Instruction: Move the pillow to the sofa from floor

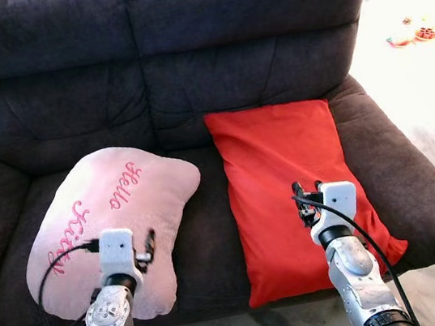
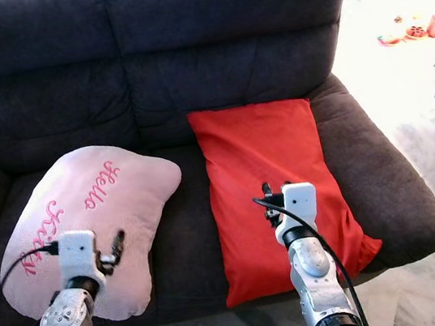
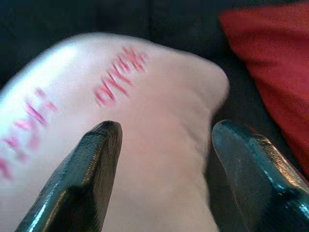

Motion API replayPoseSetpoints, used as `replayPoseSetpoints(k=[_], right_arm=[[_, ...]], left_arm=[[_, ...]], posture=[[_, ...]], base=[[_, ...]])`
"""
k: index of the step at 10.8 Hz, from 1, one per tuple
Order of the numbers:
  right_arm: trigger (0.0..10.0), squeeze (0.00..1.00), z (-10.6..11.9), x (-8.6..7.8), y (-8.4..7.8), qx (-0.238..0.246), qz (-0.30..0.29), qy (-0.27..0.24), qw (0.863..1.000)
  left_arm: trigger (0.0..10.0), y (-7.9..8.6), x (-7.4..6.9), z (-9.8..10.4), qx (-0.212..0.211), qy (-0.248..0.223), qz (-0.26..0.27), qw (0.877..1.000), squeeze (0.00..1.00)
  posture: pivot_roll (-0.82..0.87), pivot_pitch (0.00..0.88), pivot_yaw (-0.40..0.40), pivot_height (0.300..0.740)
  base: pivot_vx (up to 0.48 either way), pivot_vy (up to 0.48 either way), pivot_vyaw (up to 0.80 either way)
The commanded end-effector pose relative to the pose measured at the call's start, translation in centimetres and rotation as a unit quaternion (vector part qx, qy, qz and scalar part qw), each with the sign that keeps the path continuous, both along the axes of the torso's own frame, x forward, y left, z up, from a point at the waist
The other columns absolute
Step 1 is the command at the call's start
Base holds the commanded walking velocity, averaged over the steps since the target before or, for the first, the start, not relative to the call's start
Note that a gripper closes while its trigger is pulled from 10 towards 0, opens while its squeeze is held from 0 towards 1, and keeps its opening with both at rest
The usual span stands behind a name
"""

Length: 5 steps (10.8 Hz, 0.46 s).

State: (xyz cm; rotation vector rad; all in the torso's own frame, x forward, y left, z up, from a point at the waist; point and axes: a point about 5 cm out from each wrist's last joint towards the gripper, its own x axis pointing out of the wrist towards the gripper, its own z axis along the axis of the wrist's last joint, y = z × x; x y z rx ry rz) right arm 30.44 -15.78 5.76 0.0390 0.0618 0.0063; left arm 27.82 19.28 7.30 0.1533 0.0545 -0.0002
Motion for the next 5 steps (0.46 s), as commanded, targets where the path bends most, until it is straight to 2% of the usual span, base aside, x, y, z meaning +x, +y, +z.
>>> replayPoseSetpoints(k=[1, 2, 5], right_arm=[[10.0, 0.0, -0.5, -0.2, -0.3, -0.001, -0.007, 0.007, 1.0], [10.0, 0.0, -0.5, -0.3, -0.4, 0.0, -0.009, 0.005, 1.0], [10.0, 0.0, -0.1, -0.3, -0.2, -0.015, 0.002, -0.012, 1.0]], left_arm=[[10.0, 0.5, 0.0, 0.9, 0.018, -0.036, 0.017, 0.999, 0.0], [10.0, 0.3, 0.1, 2.1, 0.028, -0.074, 0.02, 0.997, 0.0], [10.0, -0.6, 0.4, 3.8, 0.03, -0.117, 0.004, 0.993, 0.0]], posture=[[0.17, 0.168, -0.032, 0.74], [0.17, 0.17, -0.032, 0.74], [0.17, 0.173, -0.031, 0.74]], base=[[0.0, 0.0, 0.0], [0.0, 0.0, 0.0], [0.0, 0.0, 0.0]])
